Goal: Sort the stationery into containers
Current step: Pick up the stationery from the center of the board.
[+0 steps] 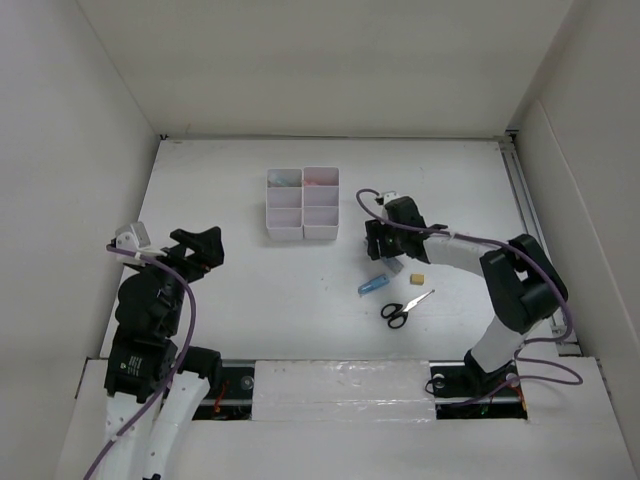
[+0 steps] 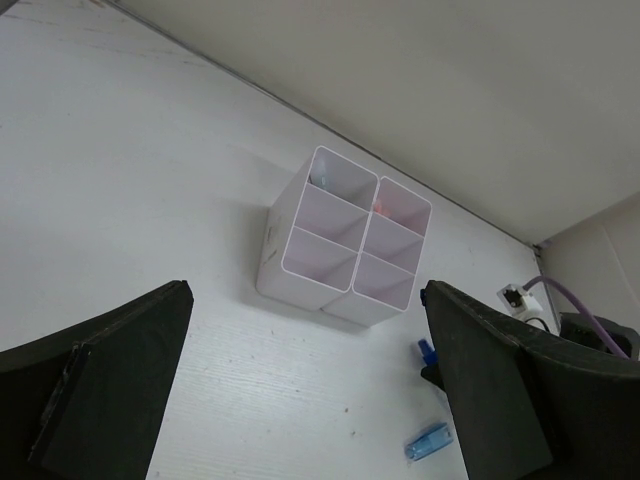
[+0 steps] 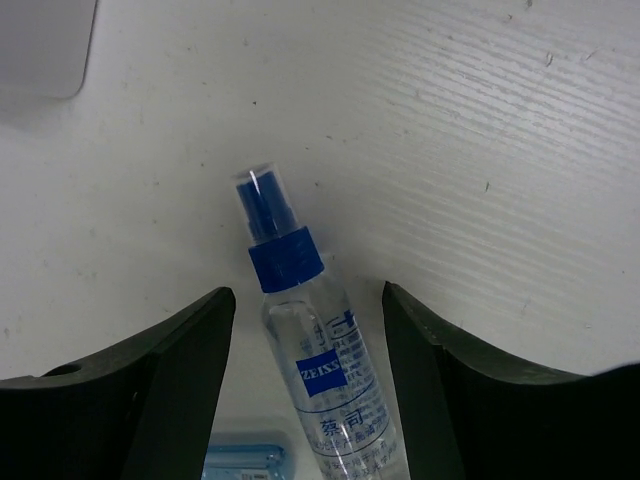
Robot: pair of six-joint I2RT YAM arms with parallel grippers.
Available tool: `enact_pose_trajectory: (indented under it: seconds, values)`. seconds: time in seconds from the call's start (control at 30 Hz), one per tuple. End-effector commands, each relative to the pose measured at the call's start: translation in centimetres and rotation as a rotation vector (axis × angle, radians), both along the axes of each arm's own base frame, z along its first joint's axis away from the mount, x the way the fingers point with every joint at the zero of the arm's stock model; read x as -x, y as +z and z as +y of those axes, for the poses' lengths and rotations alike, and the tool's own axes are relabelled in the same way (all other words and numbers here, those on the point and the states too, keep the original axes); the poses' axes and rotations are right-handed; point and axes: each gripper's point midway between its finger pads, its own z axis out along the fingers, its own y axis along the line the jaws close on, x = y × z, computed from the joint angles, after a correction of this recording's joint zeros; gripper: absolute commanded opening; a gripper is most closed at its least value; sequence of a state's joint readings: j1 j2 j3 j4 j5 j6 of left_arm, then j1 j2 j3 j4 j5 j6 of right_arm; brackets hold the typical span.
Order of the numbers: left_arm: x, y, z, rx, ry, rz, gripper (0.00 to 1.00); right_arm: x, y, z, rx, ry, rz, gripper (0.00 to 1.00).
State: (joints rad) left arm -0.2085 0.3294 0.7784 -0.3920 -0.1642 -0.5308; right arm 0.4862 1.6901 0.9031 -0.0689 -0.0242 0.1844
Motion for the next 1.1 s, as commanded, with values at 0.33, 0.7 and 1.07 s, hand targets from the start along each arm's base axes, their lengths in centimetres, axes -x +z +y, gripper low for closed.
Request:
enact_pose_trajectory:
  seconds: [0.33,0.7,1.07]
  values:
    - [-0.5,0.5,-0.6,-0.012,-0.031,-0.019,1.0,1.1,-2.0,-1.3,0.101,-0.106,0.072,0.0]
    - [-1.2,0.0,-0.9,-0.026,-0.044,0.006,1.0,-6.5,18.0,1.3,-0.106,-0.055,-0.432,0.0]
    - [-1.8,-0.9,-1.6,-0.038,-0.076,0.036,1.0,0.2,36.6,11.9,-0.756,1.023,-1.172,0.0]
